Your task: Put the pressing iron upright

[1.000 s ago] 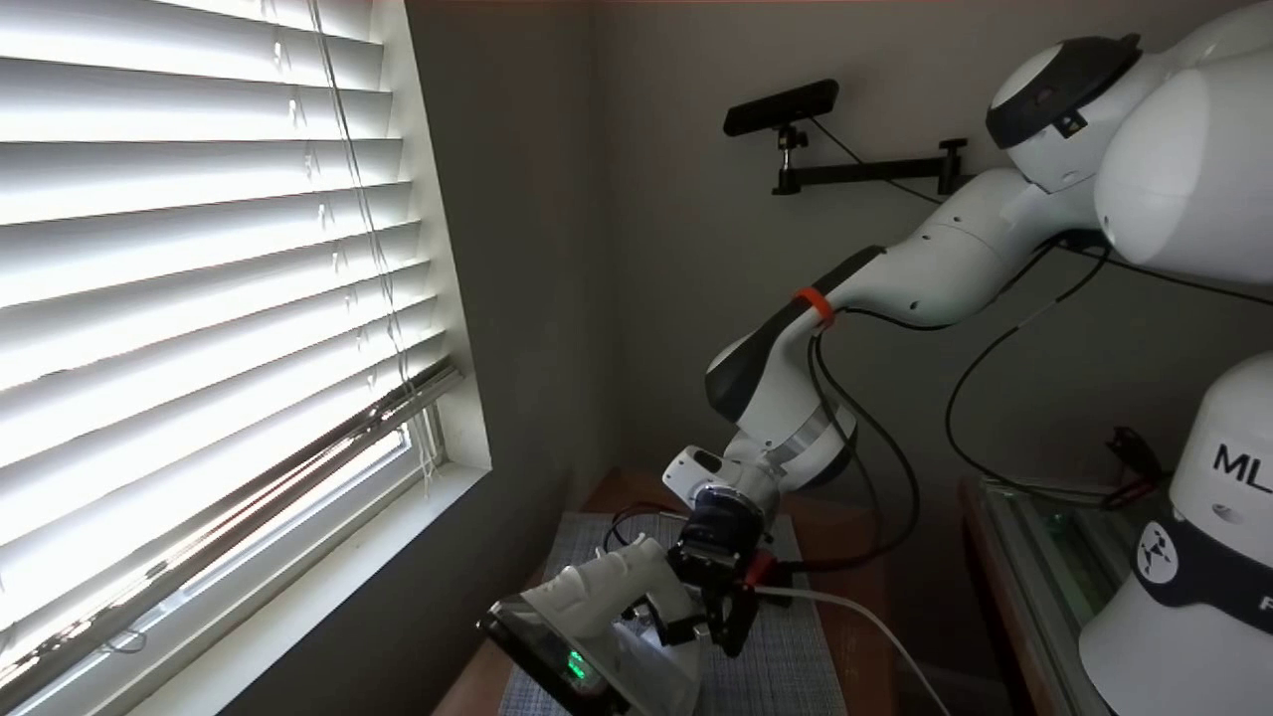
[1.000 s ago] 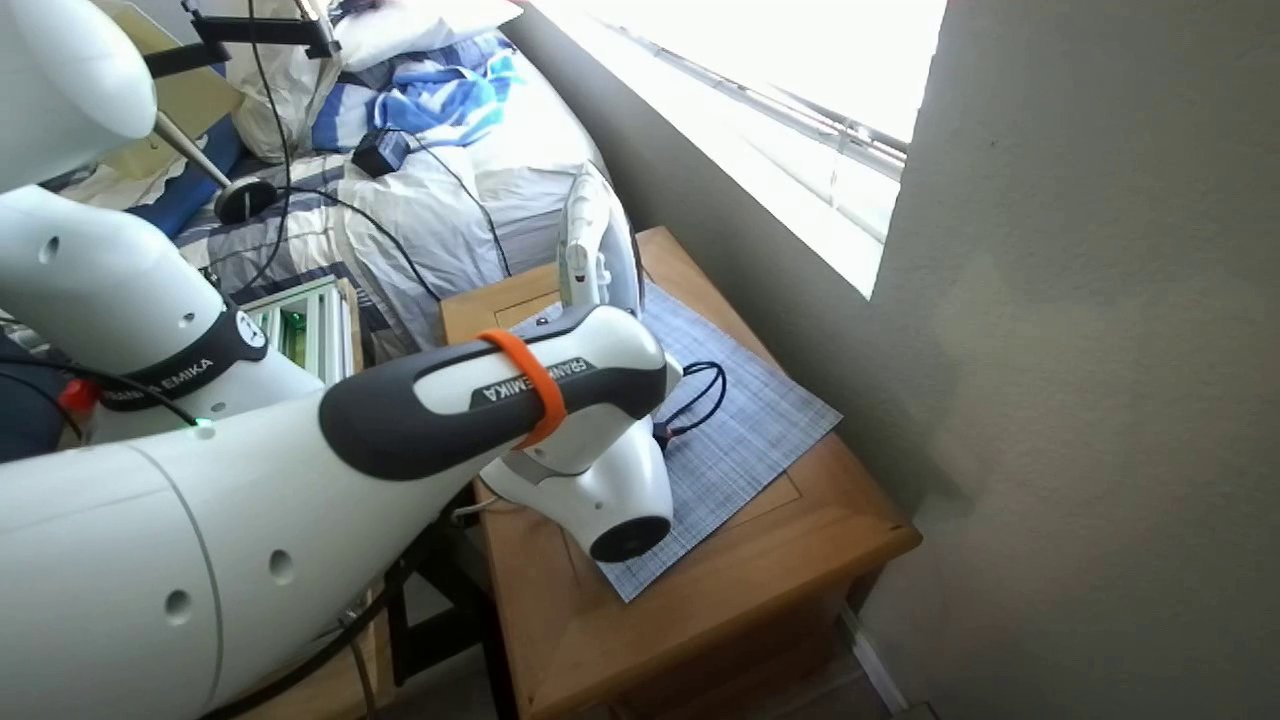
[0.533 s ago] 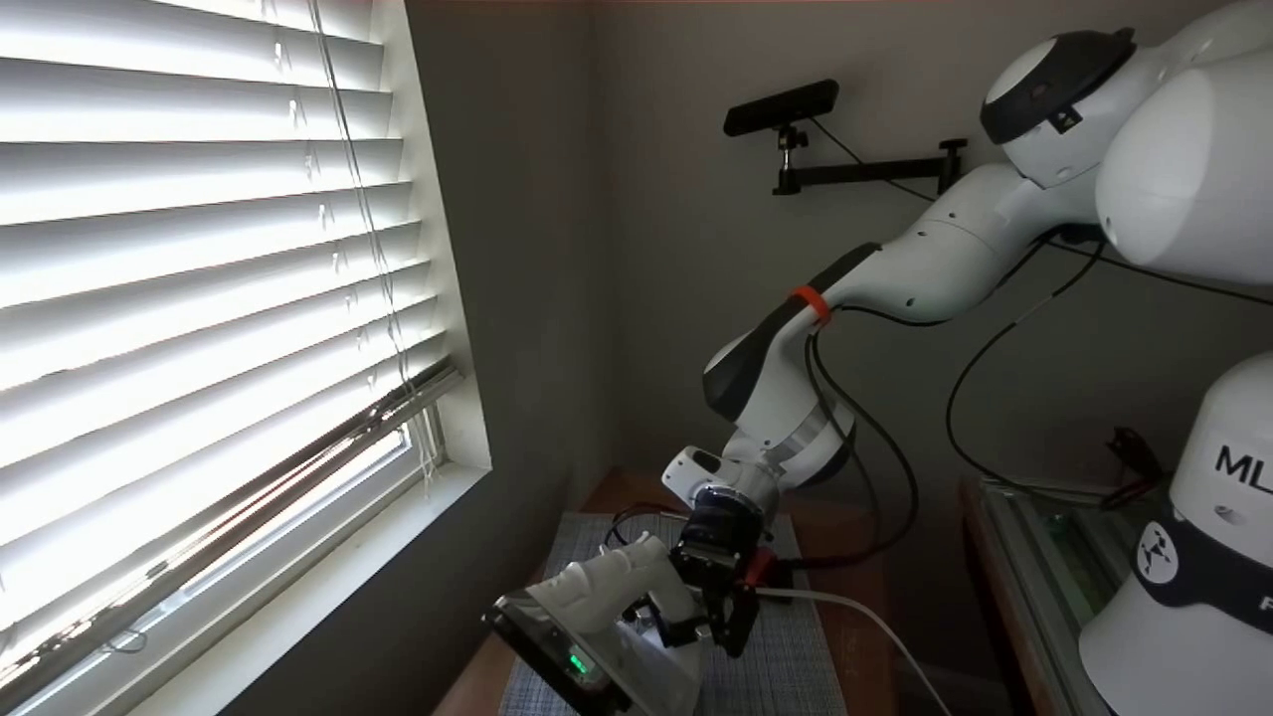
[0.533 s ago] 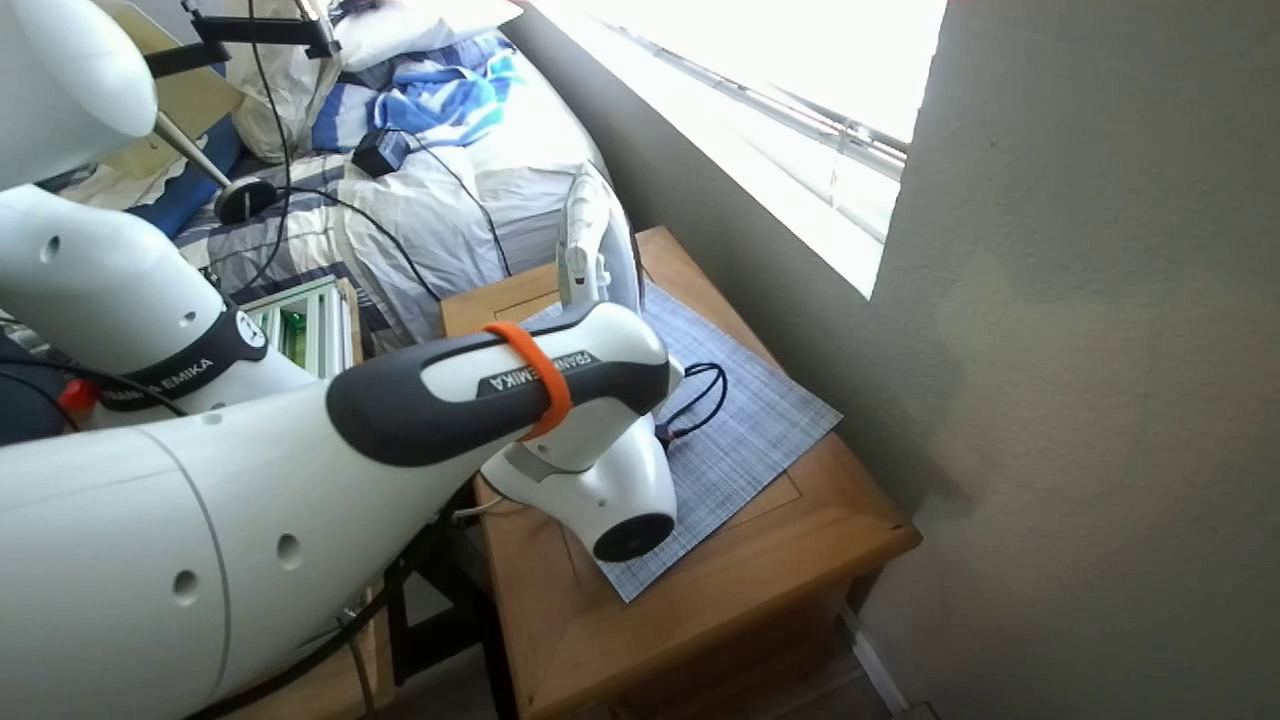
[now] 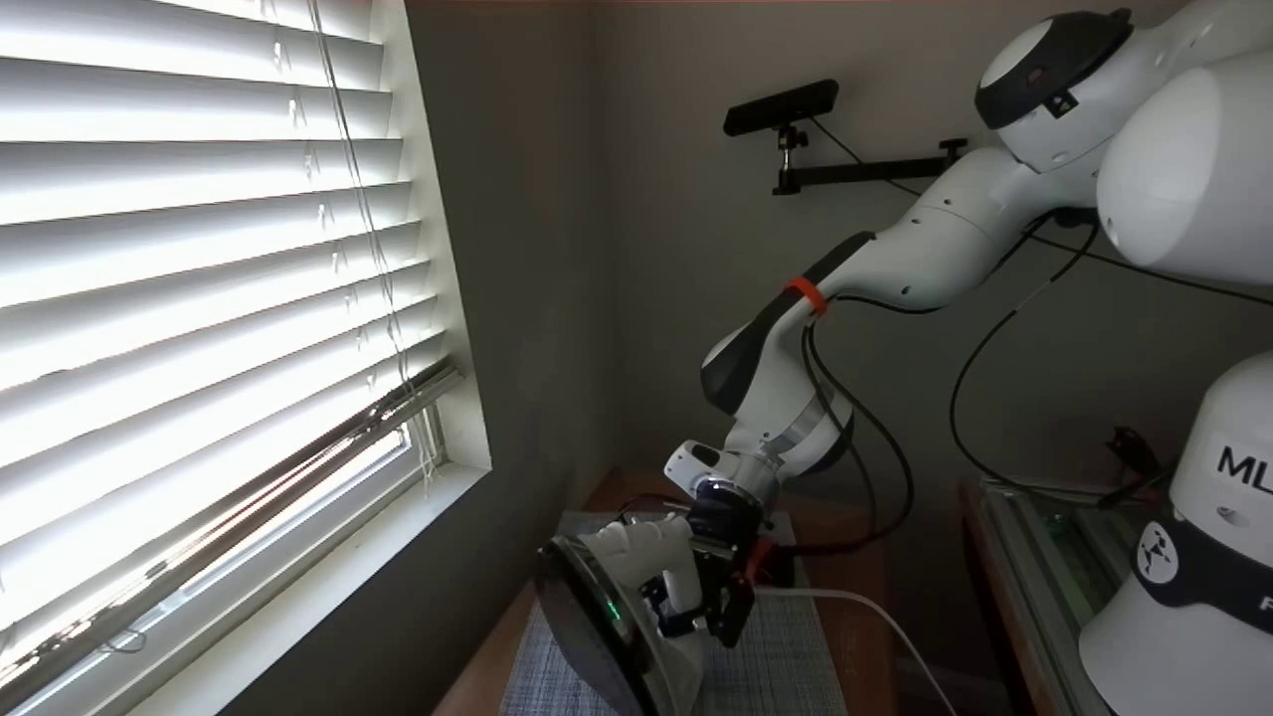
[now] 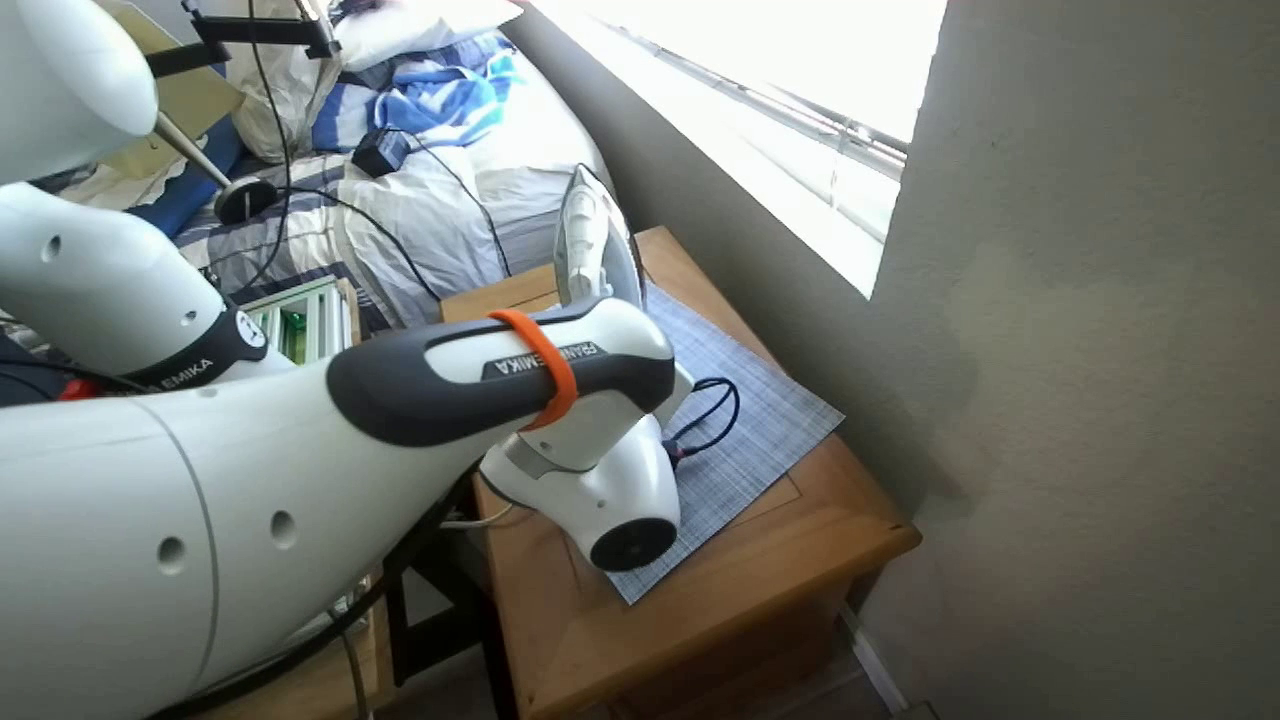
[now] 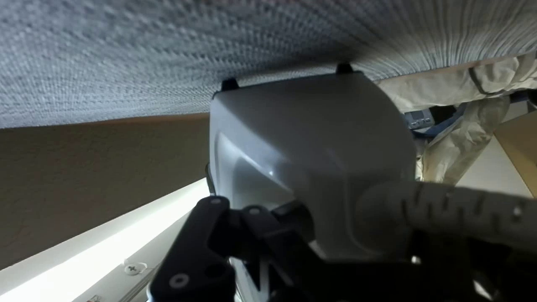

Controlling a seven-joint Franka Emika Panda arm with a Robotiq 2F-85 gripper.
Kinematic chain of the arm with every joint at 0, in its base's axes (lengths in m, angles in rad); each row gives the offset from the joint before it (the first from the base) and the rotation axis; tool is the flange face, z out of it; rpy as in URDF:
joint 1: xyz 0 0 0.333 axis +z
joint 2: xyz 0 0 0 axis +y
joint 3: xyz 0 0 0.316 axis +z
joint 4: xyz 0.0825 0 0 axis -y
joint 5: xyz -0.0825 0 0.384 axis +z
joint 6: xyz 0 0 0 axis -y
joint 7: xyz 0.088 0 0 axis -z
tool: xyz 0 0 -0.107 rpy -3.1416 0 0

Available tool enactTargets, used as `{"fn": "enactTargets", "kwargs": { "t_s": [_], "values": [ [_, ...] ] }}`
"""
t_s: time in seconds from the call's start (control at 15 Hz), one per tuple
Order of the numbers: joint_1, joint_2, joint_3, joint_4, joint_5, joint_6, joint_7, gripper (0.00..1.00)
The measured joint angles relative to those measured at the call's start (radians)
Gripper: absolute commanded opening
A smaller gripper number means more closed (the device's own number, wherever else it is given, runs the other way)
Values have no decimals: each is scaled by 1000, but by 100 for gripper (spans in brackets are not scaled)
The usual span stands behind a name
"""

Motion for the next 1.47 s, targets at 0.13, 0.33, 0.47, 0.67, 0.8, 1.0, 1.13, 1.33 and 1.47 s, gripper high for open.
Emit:
{"fn": "enactTargets", "kwargs": {
  "t_s": [0.13,0.33,0.47,0.67,0.8,1.0,1.13,1.33,1.47],
  "values": [
    [5,-13,-1,0,7,11,1,0],
    [16,-32,-1,-2,14,20,5,0],
    [29,-50,0,-5,19,26,12,0],
    [54,-76,1,-6,30,30,18,0],
    [68,-91,0,-6,40,30,19,0],
    [75,-99,-3,-5,53,29,18,0],
    [75,-99,-7,-3,65,27,18,0],
    [75,-98,-17,3,86,15,17,26],
    [75,-100,-28,10,90,1,17,38]
  ]
}}
